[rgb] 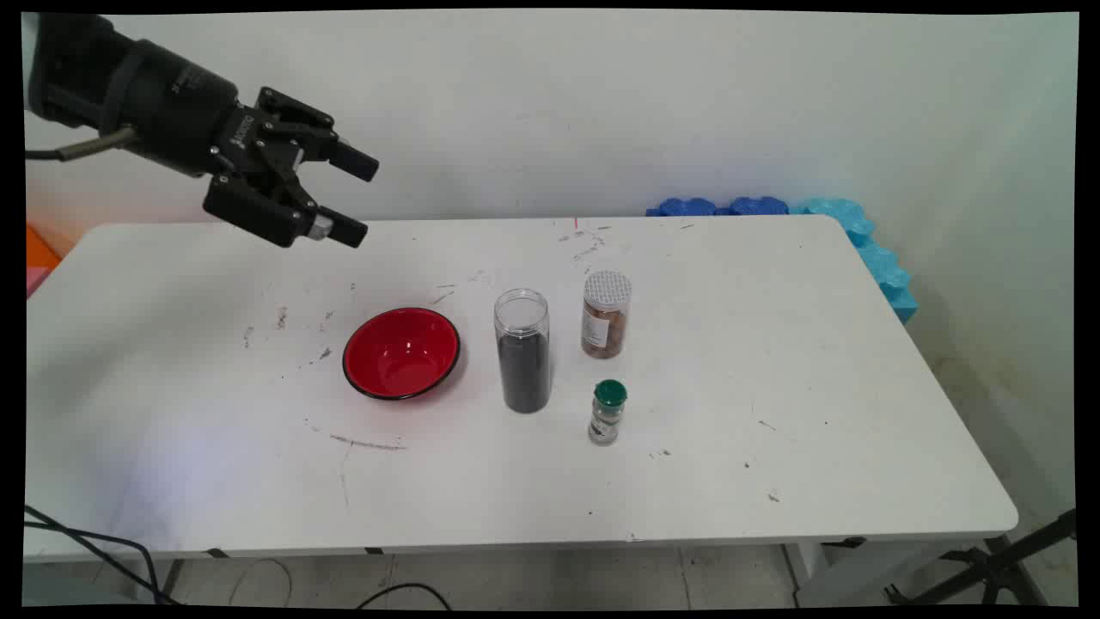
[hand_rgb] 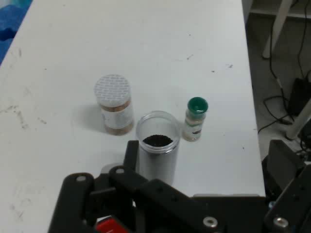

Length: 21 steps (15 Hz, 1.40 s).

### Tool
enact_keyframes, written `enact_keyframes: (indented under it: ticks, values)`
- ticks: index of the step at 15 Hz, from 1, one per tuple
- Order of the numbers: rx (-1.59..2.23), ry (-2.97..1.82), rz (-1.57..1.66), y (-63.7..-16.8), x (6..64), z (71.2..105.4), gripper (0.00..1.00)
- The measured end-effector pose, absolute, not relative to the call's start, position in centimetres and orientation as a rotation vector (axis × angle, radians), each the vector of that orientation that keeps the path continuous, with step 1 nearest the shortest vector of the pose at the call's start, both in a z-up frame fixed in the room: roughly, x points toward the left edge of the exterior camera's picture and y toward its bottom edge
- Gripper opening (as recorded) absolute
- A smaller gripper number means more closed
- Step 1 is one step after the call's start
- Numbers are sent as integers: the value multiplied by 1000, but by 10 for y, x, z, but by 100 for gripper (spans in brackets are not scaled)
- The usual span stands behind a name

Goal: Pick up the black seasoning powder from the table

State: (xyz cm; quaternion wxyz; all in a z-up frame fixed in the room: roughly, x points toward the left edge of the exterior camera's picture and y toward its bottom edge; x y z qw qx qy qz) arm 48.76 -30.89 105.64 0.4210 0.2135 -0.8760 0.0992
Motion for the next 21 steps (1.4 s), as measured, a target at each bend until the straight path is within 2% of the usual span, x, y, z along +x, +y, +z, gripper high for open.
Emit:
enact_keyframes:
  ticks: [8, 13, 21]
  values:
    - [629, -2171, 271, -308, 515, 1030, 100]
    - [685, -2164, 292, -300, 513, 990, 100]
    - [749, -2159, 315, -308, 469, 919, 100]
